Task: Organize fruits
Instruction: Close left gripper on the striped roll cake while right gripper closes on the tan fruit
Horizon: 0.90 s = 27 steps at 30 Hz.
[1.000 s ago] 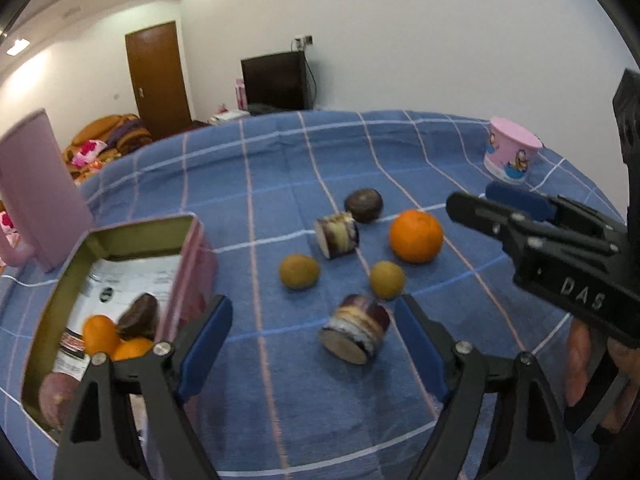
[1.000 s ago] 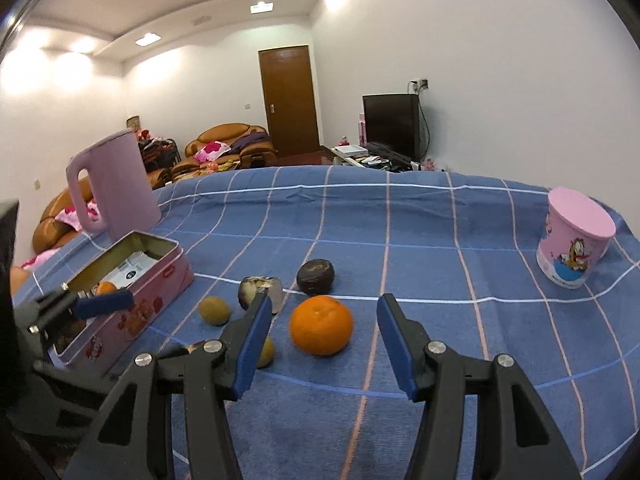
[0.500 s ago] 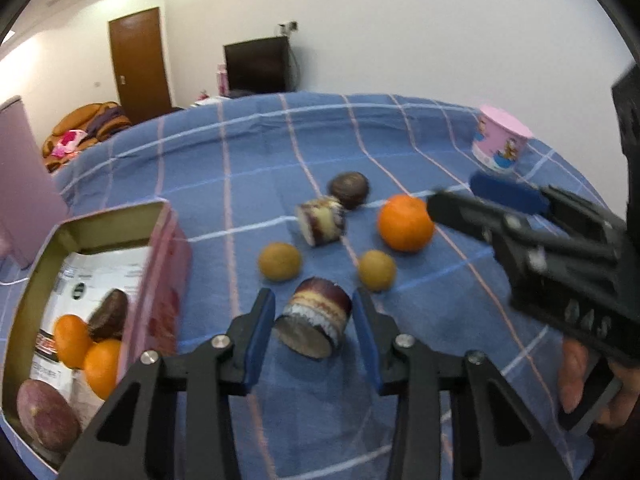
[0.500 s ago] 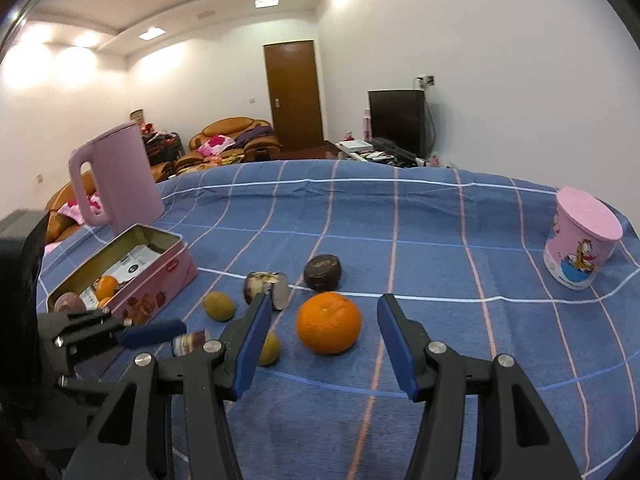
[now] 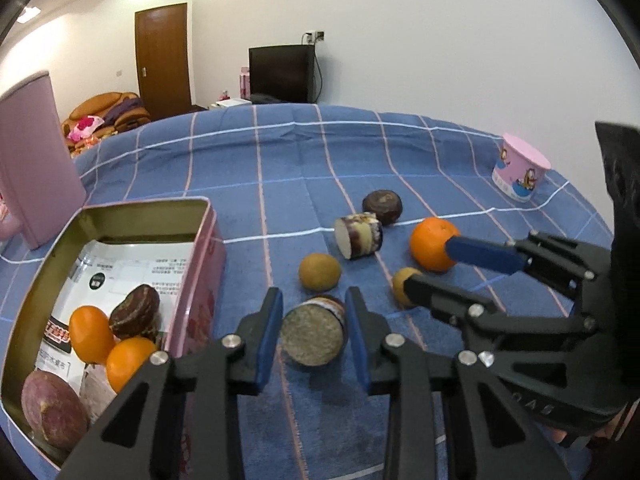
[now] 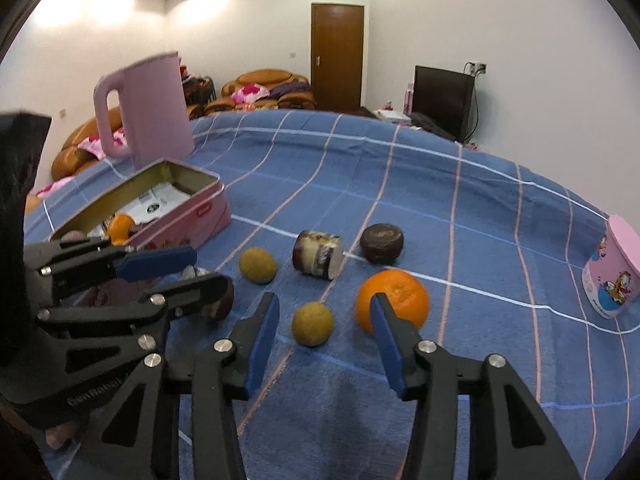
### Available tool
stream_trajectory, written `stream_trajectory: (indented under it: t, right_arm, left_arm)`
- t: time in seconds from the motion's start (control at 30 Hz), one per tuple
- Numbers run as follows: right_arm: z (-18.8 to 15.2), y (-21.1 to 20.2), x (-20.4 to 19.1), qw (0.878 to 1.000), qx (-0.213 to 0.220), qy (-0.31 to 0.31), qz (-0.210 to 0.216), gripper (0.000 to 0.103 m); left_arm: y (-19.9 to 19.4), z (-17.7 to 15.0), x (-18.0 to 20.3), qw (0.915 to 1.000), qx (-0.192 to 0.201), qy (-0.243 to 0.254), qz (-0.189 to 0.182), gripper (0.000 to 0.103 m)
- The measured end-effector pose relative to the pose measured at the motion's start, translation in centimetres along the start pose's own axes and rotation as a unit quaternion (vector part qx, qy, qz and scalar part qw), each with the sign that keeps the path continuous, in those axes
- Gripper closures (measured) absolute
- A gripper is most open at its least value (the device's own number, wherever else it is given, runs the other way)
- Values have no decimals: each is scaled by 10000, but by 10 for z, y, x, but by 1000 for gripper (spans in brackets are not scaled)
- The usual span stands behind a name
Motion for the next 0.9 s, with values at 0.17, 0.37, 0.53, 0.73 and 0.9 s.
stream_trajectory:
  t: [0.17, 0.37, 0.53, 0.73, 0.9]
  right_arm:
    - [-3, 7, -6, 9997, -208, -143, 46, 56]
    - [-11, 28, -1, 9969, -775, -13, 96, 61]
    - [-11, 28, 7, 9962, -765, 314, 291, 65]
    - [-9, 27, 4, 9967, -739, 244, 233, 75]
    - [-9, 22, 9, 9971, -632, 358, 238, 75]
  left_arm:
    - [-2, -1, -4, 10000, 17, -76, -30, 68]
    - [3, -2, 2, 9999, -106, 102, -39, 62]
    - [1, -2, 8, 9997, -77, 231, -61, 58]
    - [0, -2, 13, 9993, -51, 368, -81, 59]
    - [2, -4, 17, 9989, -110, 453, -19, 54]
Point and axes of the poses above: each gripper's, at about its wrist camera, not at the fingertips, and y roughly the way its jaws point, x to its right, z to its top, the point moved 3 cm from there along y, roughly the way its jaws point, and after that the axes turned 10 degrees about x, right-handed, at the moved point
